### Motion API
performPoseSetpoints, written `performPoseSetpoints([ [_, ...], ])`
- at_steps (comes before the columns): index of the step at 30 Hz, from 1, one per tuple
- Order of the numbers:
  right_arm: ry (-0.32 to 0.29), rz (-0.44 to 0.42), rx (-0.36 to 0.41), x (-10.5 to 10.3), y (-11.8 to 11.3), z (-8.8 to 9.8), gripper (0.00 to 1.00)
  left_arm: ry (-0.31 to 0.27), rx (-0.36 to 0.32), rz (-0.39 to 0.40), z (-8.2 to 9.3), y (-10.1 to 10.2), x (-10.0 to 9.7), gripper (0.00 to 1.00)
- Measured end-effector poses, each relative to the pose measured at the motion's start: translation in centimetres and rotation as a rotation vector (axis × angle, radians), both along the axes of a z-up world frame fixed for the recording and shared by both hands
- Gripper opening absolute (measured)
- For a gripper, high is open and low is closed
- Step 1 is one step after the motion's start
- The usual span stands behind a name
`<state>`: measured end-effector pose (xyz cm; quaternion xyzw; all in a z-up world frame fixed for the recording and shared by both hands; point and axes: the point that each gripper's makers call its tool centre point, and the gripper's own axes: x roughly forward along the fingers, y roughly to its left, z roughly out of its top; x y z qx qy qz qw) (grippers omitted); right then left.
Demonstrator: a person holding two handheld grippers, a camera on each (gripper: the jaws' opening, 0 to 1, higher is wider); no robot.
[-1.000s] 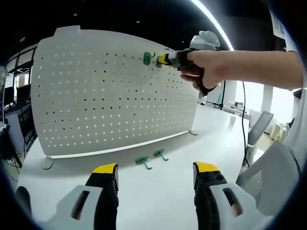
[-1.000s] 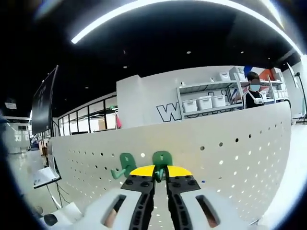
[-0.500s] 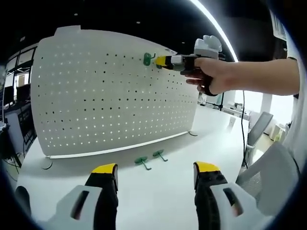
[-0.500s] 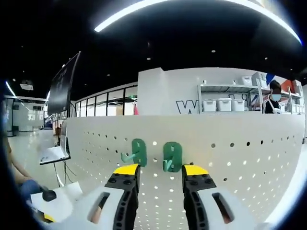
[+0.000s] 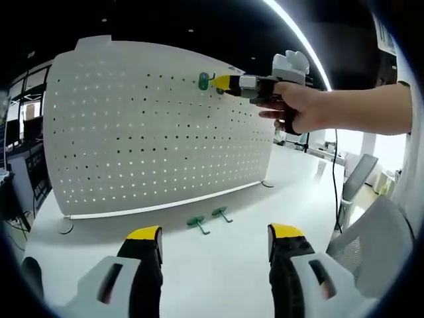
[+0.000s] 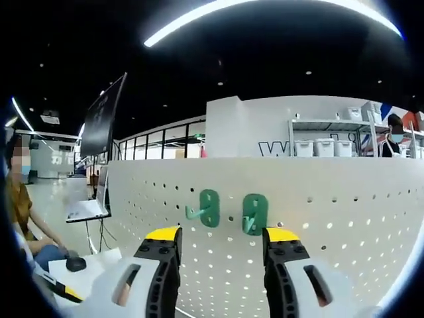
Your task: Insert the hook assembly into the mounting plate slot until the hook locks in place.
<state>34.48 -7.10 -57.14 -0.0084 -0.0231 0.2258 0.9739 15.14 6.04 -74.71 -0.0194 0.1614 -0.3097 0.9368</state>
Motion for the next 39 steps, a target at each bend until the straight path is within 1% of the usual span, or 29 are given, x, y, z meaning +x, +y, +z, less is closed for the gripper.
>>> performPoseSetpoints([
  [5, -0.005, 0.011, -0.006, -0.3, -0.2, -0.2, 0.47, -0.007, -0.001, 0.003, 0.2, 0.2, 0.2, 0.66],
  [8, -0.007, 0.019, 0.007, -0.6, -0.6, -0.3, 0.48, -0.009, -0.005, 0.014, 0.4, 0.5, 0.4, 0.66],
  [11, -0.022, 0.042, 0.019, -1.2, -0.8, -0.4, 0.5, -0.013, 0.002, 0.016, 0.4, 0.6, 0.4, 0.66],
  [14, -0.023, 0.063, 0.029, -1.7, -0.9, -0.7, 0.52, -0.023, 0.017, 0.014, 0.5, 0.5, 0.3, 0.66],
  [17, -0.017, 0.074, 0.031, -1.9, -1.1, -1.0, 0.52, -0.022, 0.017, 0.013, 0.4, 0.5, 0.3, 0.66],
  [19, -0.012, 0.076, 0.019, -1.9, -1.0, -1.2, 0.52, -0.017, 0.014, 0.014, 0.3, 0.5, 0.4, 0.66],
  [21, -0.009, 0.078, 0.028, -1.9, -1.1, -1.1, 0.52, -0.016, 0.016, 0.014, 0.2, 0.6, 0.4, 0.66],
  [25, -0.012, 0.092, 0.019, -2.2, -1.1, -1.1, 0.51, -0.017, 0.015, 0.016, 0.3, 0.6, 0.3, 0.66],
  [36, 0.016, 0.129, -0.001, -4.0, -2.1, -2.7, 0.52, -0.011, 0.016, 0.005, 0.3, 0.2, 0.1, 0.66],
  [39, 0.019, 0.143, -0.019, -4.6, -2.1, -3.2, 0.53, -0.011, 0.017, 0.001, 0.3, 0.2, 0.1, 0.67],
])
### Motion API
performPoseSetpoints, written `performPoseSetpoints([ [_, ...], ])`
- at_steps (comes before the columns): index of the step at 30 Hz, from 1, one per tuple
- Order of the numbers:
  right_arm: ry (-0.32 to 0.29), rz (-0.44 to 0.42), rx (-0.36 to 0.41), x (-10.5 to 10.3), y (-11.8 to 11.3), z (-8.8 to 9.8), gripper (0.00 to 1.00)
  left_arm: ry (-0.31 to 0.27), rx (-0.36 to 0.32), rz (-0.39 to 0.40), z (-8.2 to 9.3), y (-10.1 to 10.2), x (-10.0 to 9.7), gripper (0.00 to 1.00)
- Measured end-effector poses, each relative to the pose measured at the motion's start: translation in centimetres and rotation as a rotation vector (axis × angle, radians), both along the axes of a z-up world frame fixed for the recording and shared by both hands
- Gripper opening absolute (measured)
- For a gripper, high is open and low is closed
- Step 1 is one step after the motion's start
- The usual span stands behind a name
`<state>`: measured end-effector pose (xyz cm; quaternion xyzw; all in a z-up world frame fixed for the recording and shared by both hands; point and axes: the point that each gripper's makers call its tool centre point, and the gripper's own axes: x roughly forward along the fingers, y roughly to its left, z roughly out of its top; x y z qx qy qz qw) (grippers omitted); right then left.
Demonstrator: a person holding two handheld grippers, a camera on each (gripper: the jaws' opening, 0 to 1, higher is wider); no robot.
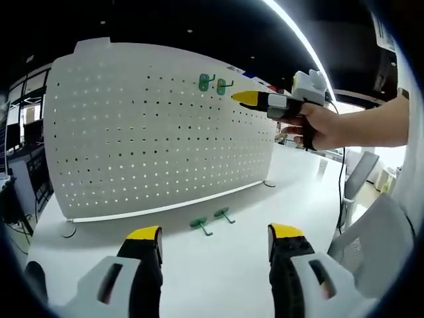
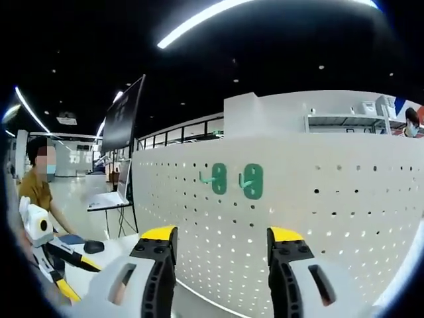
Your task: Insert the hook assembly into the mounting plate slot until the hook locks in place.
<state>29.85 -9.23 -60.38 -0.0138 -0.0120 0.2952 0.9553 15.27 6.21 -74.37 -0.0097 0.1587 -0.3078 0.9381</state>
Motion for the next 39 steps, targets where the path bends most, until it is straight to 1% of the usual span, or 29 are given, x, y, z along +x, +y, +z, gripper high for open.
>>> performPoseSetpoints([
  [6, 0.026, 0.012, 0.005, -0.9, -0.4, -1.3, 0.54, 0.001, -0.003, 0.002, 0.1, 0.0, 0.0, 0.67],
  [16, 0.041, 0.022, 0.001, -2.1, -1.1, -2.4, 0.56, -0.002, 0.002, 0.005, 0.2, 0.3, 0.2, 0.67],
  [23, 0.069, 0.019, -0.01, -3.2, -2.0, -4.1, 0.57, 0.0, -0.002, 0.003, 0.4, 0.2, 0.2, 0.67],
  [27, 0.082, 0.017, -0.009, -3.7, -2.4, -4.8, 0.57, -0.002, -0.002, 0.0, 0.5, 0.1, 0.4, 0.67],
  [39, 0.099, 0.015, -0.01, -4.9, -3.0, -5.7, 0.57, -0.002, -0.008, -0.005, 0.4, 0.1, 0.4, 0.68],
])
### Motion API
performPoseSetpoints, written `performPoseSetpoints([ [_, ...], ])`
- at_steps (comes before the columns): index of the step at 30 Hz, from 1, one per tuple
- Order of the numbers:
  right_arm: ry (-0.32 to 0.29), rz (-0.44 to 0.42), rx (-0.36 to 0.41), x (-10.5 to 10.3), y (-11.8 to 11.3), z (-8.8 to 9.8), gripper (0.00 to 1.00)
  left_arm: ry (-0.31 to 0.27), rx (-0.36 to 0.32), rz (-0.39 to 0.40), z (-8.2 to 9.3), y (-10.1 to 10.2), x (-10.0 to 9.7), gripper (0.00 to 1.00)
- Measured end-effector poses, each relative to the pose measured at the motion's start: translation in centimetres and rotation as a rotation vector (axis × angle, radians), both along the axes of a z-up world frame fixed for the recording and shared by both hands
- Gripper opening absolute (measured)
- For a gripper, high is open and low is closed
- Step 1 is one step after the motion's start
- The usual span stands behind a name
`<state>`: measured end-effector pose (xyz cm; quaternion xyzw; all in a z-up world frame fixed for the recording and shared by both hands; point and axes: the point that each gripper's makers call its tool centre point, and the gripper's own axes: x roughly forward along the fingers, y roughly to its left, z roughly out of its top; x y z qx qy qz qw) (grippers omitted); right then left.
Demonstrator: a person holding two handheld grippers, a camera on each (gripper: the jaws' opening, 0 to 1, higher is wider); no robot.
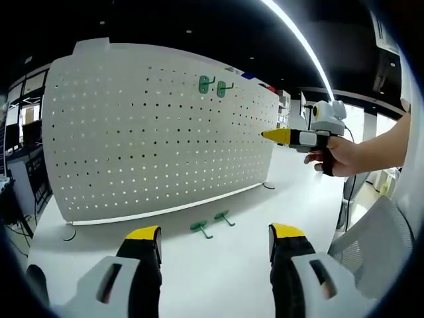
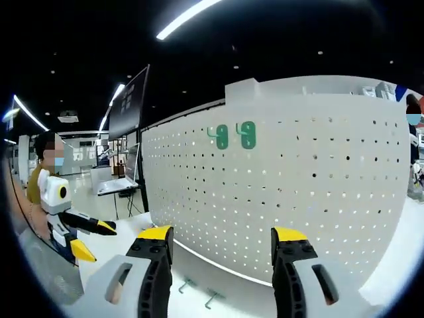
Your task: Insert the hook assembly into the mounting plate slot until the hook locks in place.
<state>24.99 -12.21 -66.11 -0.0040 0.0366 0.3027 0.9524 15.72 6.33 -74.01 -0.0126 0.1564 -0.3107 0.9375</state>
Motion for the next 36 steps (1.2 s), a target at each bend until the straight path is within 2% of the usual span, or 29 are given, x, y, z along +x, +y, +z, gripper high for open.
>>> performPoseSetpoints([
  [20, 0.038, -0.003, -0.002, -1.7, -0.9, -1.9, 0.58, 0.004, -0.013, 0.004, 0.1, 0.3, 0.3, 0.68],
  [36, 0.069, -0.001, -0.008, -3.2, -1.7, -3.4, 0.59, 0.001, 0.018, -0.015, 0.0, 0.3, 0.1, 0.68],
])
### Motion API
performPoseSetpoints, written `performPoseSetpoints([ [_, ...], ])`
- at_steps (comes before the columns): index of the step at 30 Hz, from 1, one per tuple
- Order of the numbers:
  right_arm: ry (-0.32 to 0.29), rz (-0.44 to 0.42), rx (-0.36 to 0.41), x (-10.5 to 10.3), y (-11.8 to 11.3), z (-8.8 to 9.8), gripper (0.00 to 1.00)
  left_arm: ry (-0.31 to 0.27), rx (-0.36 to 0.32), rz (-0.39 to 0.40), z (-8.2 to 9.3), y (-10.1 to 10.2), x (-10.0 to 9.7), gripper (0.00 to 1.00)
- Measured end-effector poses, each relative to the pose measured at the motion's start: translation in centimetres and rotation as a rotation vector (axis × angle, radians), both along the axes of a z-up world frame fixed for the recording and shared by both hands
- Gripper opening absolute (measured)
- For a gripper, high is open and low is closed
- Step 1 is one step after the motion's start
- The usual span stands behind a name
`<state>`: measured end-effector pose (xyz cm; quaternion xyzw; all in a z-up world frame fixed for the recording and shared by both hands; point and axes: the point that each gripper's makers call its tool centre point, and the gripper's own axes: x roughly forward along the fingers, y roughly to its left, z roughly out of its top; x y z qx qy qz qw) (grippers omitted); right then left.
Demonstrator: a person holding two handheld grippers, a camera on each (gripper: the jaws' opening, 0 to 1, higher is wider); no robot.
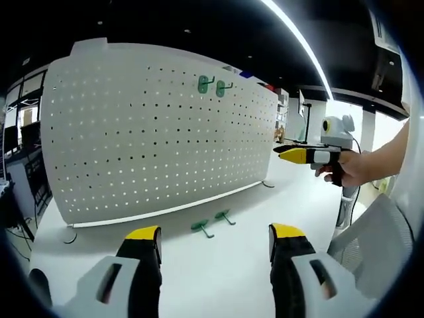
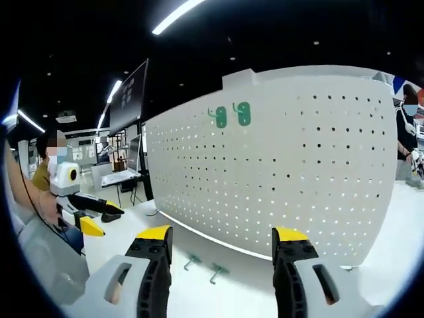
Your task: Insert the hook assembly into the mounting plate slot until the hook locks in place.
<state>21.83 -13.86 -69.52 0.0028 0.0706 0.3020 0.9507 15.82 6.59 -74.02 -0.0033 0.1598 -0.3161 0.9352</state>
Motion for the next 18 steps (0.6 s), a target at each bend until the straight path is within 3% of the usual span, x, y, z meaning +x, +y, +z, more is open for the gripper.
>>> performPoseSetpoints([
  [18, 0.031, 0.002, -0.005, -1.6, -0.6, -1.6, 0.59, 0.003, -0.002, 0.007, 0.0, 0.2, 0.0, 0.68],
])
